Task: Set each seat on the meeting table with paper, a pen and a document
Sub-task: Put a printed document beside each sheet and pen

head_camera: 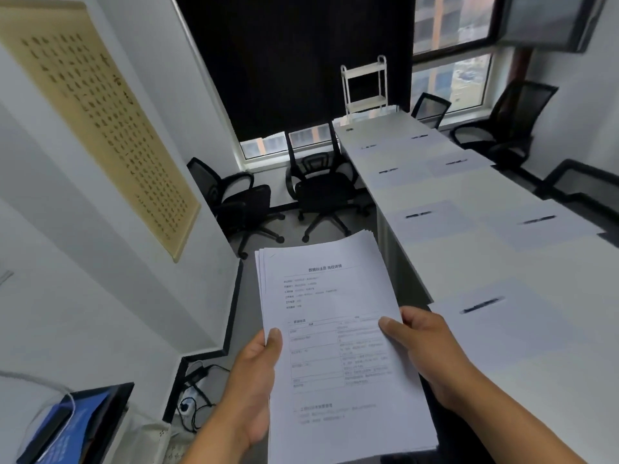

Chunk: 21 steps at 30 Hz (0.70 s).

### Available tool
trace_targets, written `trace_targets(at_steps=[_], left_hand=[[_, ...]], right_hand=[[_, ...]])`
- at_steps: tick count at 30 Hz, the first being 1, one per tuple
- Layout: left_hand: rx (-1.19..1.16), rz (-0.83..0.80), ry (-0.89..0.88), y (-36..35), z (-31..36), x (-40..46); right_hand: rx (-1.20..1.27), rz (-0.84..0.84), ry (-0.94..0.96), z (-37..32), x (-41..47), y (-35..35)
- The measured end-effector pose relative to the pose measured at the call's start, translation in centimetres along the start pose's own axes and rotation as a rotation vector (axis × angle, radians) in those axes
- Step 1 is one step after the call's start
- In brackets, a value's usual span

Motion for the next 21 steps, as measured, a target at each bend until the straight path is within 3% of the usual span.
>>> trace_targets(at_steps=[8,15,21], left_hand=[[0.099,-0.190,0.046,-3.6,3.1,10.7],[0.212,-0.455,0.052,-6.5,9.1,22.5],[0.284,-0.625,0.099,-9.5,11.4,27.0]], right_hand=[[0.017,0.232,-0.005,-0.7,5.6,1.3],[0.121,0.498,0.028,-2.6,11.4,-0.6],[0.177,0.675,0.026,-3.6,12.6,-1.0]])
Point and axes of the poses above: each hand's wrist, its own x-axis towards the middle knuckle, its own y-axis out of the back of the hand, z = x × y, the point moved 8 cm from there along x, towards the middle knuckle, and after that the axes turned 1 degree about -x, right-handed, at the moved point
